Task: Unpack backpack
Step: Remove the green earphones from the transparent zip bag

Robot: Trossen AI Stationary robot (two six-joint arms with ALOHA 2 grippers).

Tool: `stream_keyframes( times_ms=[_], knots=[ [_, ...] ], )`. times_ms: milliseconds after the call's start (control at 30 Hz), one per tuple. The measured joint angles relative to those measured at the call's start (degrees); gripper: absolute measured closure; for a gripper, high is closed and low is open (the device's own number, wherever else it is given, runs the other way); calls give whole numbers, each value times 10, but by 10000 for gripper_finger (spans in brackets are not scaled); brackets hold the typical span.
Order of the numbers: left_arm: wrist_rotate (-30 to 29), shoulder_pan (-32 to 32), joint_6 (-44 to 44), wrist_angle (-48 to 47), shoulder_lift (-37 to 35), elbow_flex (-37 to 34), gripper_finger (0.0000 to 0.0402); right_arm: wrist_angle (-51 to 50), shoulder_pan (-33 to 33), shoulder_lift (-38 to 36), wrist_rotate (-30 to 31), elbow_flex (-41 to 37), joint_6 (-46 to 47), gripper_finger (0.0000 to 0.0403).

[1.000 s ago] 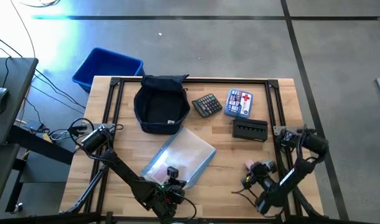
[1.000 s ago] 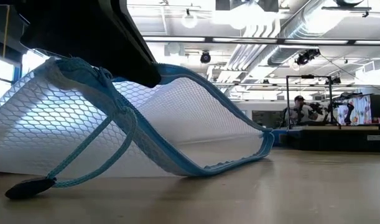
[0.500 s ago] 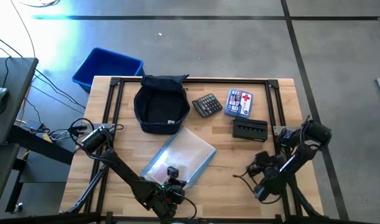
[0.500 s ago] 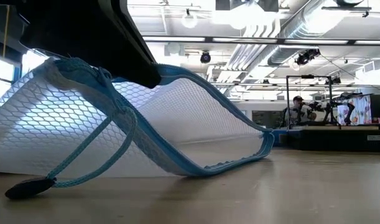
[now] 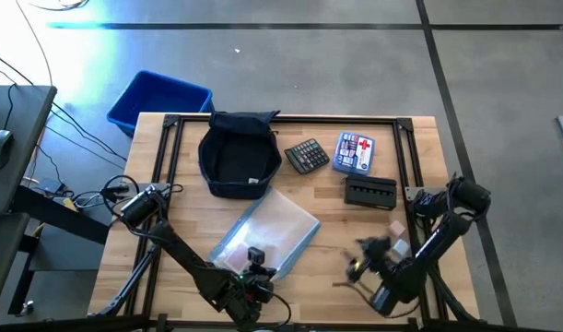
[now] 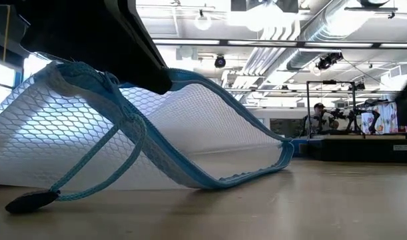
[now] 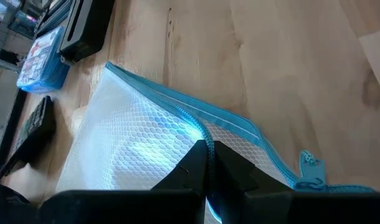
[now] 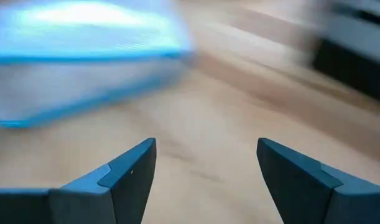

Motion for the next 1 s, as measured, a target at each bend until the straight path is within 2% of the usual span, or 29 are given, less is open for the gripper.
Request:
stream_keyframes(
  times_ms=[67, 233, 367, 467, 600, 833, 1000],
  knots=[
    [-15, -10, 32, 10, 0, 1, 402, 139, -19, 0, 18, -6, -145, 138],
    [-65, -43, 165, 98, 0, 1, 402, 444, -76, 27, -40, -11, -502, 138],
    [-73, -53, 213, 174, 0, 1, 402, 601, -112, 60, -131, -11, -673, 138],
    [-75, -48, 215, 200, 0, 1, 402, 662, -125, 85, -203, -11, -718, 138],
    [-65, -38, 186, 194, 0, 1, 402, 688, -126, 95, -242, -10, -732, 138],
    [-38, -19, 129, 174, 0, -1, 402, 639, -106, 93, -240, 72, -793, 151],
    [-38, -8, 85, 152, 0, -1, 402, 607, -104, 97, -323, 137, -807, 156]
  ],
)
